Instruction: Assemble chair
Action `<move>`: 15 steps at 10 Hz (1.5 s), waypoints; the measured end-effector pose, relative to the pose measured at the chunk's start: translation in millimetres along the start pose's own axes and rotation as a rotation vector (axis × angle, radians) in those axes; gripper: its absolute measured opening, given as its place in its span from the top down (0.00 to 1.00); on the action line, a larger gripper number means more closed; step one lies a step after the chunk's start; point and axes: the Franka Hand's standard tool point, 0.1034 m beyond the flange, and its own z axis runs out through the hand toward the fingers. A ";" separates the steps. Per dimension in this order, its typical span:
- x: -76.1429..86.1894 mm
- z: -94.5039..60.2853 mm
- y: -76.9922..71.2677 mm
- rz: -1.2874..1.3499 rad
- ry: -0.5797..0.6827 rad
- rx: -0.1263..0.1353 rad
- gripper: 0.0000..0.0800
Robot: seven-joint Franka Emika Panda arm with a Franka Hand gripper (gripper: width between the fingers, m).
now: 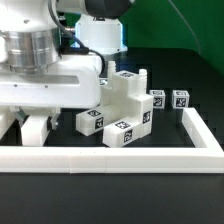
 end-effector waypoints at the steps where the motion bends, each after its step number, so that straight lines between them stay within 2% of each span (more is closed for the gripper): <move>1: -1.2 -18.2 -2.1 0.004 -0.010 0.019 0.64; 4: -0.6 -63.9 -8.1 0.012 -0.006 0.054 0.64; 5: 0.7 -75.8 -13.4 0.022 0.001 0.056 0.64; 7: -0.7 -68.1 -10.7 0.023 -0.005 0.052 0.64; 11: -2.1 -65.8 -11.0 0.050 -0.009 0.050 0.64; 13: -9.9 -62.1 -19.9 0.065 -0.017 0.051 0.64; 15: -11.1 -72.3 -33.9 0.315 -0.022 0.058 0.64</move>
Offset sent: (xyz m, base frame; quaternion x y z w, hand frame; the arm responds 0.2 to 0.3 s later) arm -0.0128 -0.0060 0.0689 -0.0286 -0.0346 0.0048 0.9990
